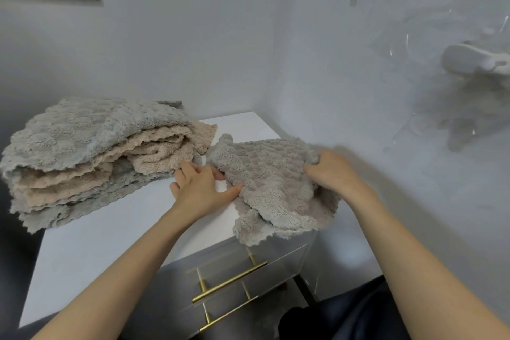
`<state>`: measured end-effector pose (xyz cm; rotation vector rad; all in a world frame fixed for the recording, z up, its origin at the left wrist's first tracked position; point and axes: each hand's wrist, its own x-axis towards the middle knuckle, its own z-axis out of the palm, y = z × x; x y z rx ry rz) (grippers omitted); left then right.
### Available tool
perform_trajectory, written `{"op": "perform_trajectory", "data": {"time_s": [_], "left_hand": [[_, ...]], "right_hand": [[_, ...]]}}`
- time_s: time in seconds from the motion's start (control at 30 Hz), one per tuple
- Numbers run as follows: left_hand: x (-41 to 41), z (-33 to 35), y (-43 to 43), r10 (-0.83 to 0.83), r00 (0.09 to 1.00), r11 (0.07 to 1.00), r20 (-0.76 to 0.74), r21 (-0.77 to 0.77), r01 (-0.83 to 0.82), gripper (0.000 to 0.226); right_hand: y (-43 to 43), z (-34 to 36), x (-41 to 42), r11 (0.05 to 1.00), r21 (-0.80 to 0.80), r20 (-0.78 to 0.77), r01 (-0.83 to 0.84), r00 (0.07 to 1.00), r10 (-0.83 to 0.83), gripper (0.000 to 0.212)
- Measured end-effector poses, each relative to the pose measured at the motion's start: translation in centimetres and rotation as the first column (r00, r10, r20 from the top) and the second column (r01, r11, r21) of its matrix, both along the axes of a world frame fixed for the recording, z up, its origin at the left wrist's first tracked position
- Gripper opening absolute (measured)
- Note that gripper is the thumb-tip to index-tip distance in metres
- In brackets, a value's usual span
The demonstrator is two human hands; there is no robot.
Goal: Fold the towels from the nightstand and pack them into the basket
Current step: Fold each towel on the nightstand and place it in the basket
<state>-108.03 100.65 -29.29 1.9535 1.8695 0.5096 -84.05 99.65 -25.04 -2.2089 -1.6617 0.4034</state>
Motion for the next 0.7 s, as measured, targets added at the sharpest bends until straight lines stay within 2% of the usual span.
{"op": "perform_trajectory", "data": {"time_s": [0.13, 0.23, 0.3, 0.4, 0.57, 0.7], "left_hand": [[0.1, 0.6, -0.6, 0.016, 0.999, 0.999, -0.034, -0.037, -0.017, 0.026], [0.6, 0.7, -1.2, 0.027, 0.999, 1.000, -0.031, -0.013, -0.027, 0.021], [0.5, 0.9, -1.4, 0.022, 0.995, 0.999, 0.094, 0.032, -0.025, 0.022], [-0.8, 2.2, -1.3, 0.043, 0.878, 0.991, 0.477, 0.088, -0.096, 0.021], [-5.4, 4.3, -0.6, 0.096, 0.806, 0.885, 0.584, 0.321, -0.338, 0.011], [-6.8, 4.9, -1.0, -0.013, 0.789, 0.856, 0.615, 0.414, -0.309, 0.011]], "right_hand": [[0.3, 0.0, 0.4, 0.999, -0.046, -0.083, -0.019, 0.996, 0.015, 0.031], [0.3, 0.3, 0.4, 0.999, 0.045, -0.187, -0.022, 0.982, 0.031, 0.030], [0.1, 0.7, 0.3, 0.990, 0.140, -0.277, -0.008, 0.960, 0.047, 0.025], [0.0, 1.1, 0.2, 0.961, 0.267, -0.447, 0.074, 0.893, 0.056, 0.029], [0.0, 1.4, 0.0, 0.897, 0.386, -0.635, 0.216, 0.767, 0.089, 0.039], [0.0, 1.6, -0.6, 0.854, 0.434, -0.731, 0.288, 0.666, 0.147, 0.024]]}}
